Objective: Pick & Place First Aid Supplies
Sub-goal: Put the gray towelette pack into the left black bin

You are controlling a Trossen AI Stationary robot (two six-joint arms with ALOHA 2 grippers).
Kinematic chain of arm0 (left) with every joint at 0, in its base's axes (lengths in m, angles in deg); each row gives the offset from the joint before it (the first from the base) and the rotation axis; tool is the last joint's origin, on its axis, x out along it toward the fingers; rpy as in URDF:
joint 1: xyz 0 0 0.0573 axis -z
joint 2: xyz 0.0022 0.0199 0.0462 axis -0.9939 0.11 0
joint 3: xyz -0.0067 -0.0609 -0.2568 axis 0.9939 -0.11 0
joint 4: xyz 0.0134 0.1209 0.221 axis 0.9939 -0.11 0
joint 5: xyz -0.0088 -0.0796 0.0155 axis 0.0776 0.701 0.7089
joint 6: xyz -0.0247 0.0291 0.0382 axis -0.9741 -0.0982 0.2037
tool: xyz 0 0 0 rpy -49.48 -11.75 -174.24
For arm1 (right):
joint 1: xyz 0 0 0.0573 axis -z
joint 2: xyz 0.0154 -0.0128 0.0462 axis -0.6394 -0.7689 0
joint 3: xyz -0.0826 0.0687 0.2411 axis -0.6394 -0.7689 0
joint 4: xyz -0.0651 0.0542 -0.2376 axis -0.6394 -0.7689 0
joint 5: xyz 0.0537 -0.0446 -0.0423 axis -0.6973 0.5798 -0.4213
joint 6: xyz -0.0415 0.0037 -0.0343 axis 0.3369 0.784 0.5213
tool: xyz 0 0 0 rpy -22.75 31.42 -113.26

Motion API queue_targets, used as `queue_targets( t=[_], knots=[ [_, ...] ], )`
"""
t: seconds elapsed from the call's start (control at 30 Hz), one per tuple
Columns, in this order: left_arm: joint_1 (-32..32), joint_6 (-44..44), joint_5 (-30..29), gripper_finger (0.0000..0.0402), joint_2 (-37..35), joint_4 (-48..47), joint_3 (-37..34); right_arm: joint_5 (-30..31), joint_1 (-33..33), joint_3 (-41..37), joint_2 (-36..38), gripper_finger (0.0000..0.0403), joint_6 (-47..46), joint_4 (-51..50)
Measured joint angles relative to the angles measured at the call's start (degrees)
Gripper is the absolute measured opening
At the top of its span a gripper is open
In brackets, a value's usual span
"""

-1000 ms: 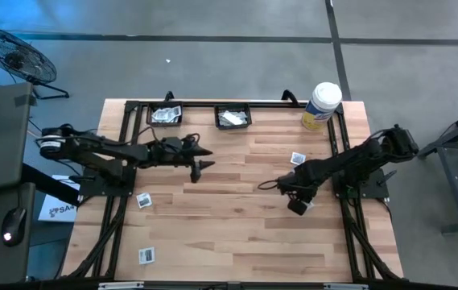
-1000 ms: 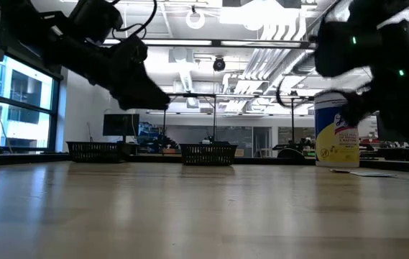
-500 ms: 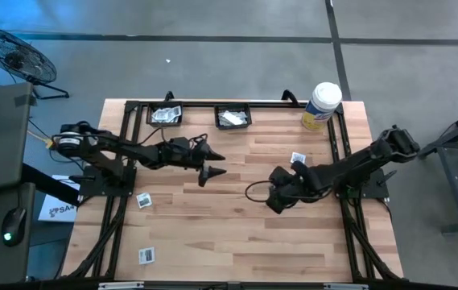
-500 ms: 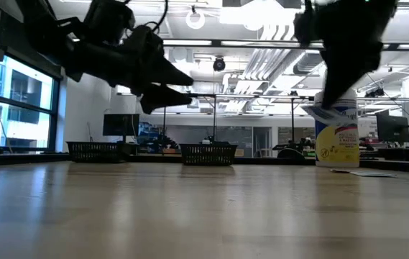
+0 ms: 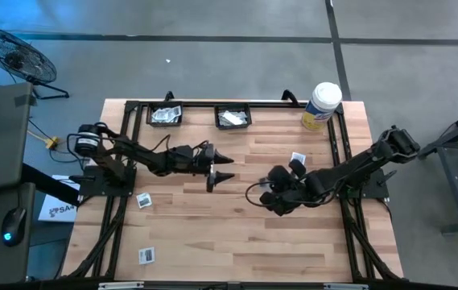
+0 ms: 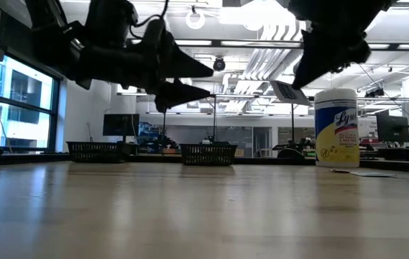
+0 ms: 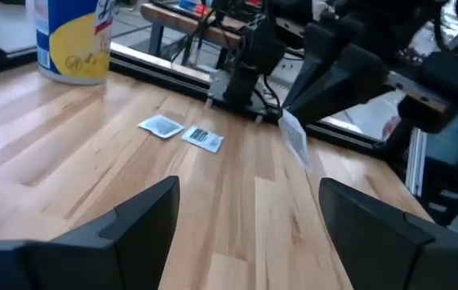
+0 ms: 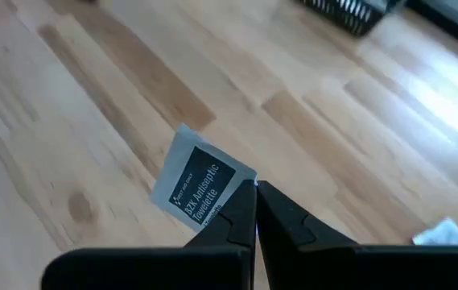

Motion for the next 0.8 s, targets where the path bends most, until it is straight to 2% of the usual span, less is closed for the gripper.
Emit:
queue_targets(
  t=[0.17, 0.3, 0.53, 0.7, 0.8],
  knots=[
    [0.48, -1.00, 2.99, 0.0291, 2.47, 0.21, 2.81, 3.04, 0.00, 0.00, 0.00, 0.0001, 2.63, 2.38],
    [1.16, -1.84, 3.12, 0.0291, 3.52, 0.07, 3.96, 3.29, -0.02, 0.00, 0.00, 0.0001, 2.76, 2.65],
    [1.16, -6.11, 3.57, 0.0291, 3.57, 0.68, 4.01, 7.14, -0.70, 0.00, 0.02, 0.0000, 2.93, 2.82],
    [1.16, -11.97, -0.01, 0.0291, 6.24, 0.29, 7.24, 12.76, -0.57, 0.00, 0.05, 0.0000, 5.67, 6.92],
    [1.14, -12.62, -0.14, 0.0291, 9.43, 0.62, 11.68, 12.53, 0.56, 0.02, 0.09, 0.0000, 6.82, 9.59]
  ],
)
